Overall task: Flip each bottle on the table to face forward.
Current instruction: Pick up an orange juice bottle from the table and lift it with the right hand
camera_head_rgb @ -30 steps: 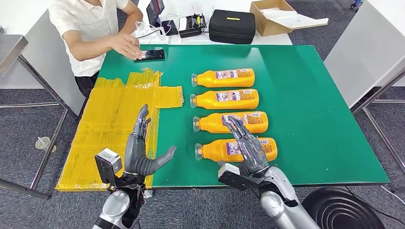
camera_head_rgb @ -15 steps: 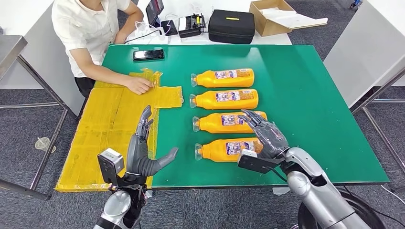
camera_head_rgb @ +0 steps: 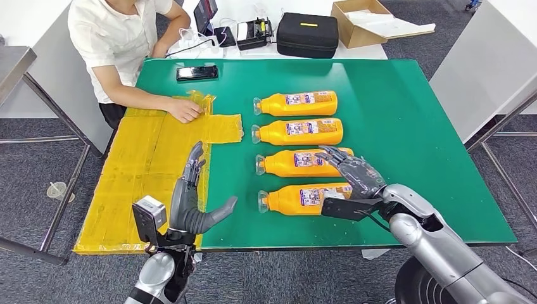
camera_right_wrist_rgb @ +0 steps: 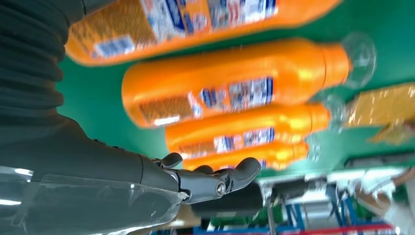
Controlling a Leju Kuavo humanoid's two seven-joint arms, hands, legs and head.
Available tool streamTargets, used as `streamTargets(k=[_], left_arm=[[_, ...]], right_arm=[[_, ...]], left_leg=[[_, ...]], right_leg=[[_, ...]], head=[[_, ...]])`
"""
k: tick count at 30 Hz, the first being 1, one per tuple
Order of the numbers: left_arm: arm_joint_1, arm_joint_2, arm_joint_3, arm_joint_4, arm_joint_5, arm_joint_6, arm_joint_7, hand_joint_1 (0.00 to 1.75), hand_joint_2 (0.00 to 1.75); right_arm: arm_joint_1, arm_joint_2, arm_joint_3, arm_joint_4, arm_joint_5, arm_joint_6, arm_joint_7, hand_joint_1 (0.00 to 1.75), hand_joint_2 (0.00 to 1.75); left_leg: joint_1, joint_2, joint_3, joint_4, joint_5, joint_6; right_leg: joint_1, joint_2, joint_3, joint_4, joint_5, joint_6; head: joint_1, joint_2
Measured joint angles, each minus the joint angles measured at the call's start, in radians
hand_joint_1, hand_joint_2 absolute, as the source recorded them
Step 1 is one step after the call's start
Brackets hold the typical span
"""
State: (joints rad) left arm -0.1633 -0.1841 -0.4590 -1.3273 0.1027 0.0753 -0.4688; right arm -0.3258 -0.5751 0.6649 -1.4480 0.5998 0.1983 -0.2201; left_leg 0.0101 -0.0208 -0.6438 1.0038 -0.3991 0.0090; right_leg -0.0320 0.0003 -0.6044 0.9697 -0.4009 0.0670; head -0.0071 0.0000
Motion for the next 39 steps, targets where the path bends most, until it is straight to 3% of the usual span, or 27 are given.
streamTargets(k=[10, 23, 39], left_arm=[[-0.011, -0.005, 0.000, 0.021, 0.010, -0.004, 0.000, 0.00, 1.75], [-0.016, -0.007, 0.000, 0.029, 0.011, -0.005, 0.000, 0.00, 1.75], [-0.017, -0.007, -0.003, 0.037, 0.013, -0.009, 0.000, 0.00, 1.75]], right_arm=[[-0.001, -0.008, 0.066, 0.035, -0.026, 0.006, 0.000, 0.00, 1.75], [-0.001, -0.013, 0.085, 0.048, -0.031, 0.007, 0.001, 0.00, 1.75], [-0.060, -0.034, 0.104, 0.143, -0.048, 0.038, 0.076, 0.00, 1.75]], left_leg=[[0.000, 0.000, 0.000, 0.000, 0.000, 0.000], [0.000, 0.000, 0.000, 0.000, 0.000, 0.000], [0.000, 0.000, 0.000, 0.000, 0.000, 0.000]], right_leg=[[0.000, 0.000, 0.000, 0.000, 0.000, 0.000], [0.000, 0.000, 0.000, 0.000, 0.000, 0.000], [0.000, 0.000, 0.000, 0.000, 0.000, 0.000]], head=[[0.000, 0.000], [0.000, 0.000], [0.000, 0.000]])
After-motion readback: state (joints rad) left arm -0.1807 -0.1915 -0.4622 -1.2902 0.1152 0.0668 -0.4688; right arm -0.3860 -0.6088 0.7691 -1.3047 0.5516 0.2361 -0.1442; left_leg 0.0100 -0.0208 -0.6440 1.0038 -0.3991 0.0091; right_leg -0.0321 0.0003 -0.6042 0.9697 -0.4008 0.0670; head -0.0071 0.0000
